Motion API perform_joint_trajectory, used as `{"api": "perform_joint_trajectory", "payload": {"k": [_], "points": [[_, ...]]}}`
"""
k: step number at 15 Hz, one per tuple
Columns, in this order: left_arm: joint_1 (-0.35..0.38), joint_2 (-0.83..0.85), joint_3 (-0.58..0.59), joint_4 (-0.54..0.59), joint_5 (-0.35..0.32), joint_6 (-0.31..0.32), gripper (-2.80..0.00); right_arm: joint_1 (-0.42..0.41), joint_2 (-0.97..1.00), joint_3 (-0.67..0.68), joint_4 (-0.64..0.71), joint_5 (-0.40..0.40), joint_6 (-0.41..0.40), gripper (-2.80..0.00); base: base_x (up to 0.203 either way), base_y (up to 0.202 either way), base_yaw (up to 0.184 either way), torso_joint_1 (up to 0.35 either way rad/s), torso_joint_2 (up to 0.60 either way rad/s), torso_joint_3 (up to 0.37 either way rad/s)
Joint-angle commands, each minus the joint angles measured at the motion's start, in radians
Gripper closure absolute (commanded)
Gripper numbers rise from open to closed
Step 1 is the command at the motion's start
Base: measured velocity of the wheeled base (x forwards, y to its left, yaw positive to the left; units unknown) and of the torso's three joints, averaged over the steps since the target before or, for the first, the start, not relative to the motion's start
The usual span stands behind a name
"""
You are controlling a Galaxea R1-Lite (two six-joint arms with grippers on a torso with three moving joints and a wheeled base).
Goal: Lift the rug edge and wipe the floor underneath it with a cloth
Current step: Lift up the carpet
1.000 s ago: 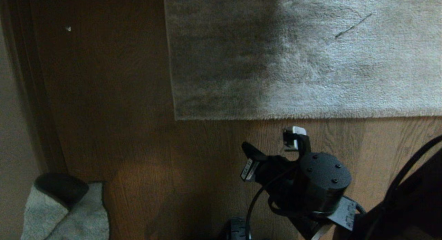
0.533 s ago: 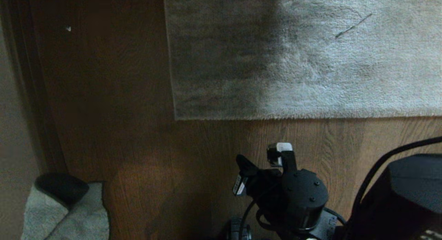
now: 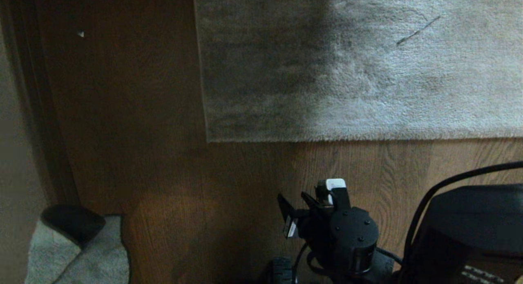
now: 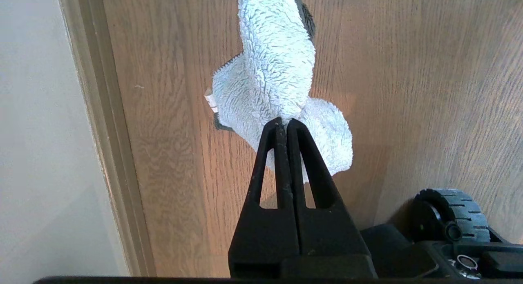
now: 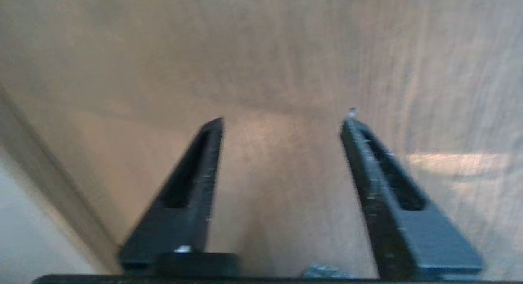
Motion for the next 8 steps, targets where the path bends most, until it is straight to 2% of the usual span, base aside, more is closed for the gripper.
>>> {"api": "perform_joint_trajectory", "payload": {"k": [1,4,8], "points": [[0.0,0.0,0.0,-0.001,0.001,-0.001,0.0,-0.043,0.0,0.0,-0.048,-0.012,0.002,-2.8,0.0,0.0,0.0,0.0,0.0,0.0],[0.0,0.0,0.0,0.0,0.001,-0.001,0.0,-0.101,-0.001,-0.023,-0.048,-0.023,0.005,-2.8,0.0,0.0,0.0,0.0,0.0,0.0],[0.0,0.0,0.0,0.0,0.001,-0.001,0.0,-0.115,0.012,-0.116,-0.048,-0.064,0.033,-2.8,0.0,0.0,0.0,0.0,0.0,0.0]]}}
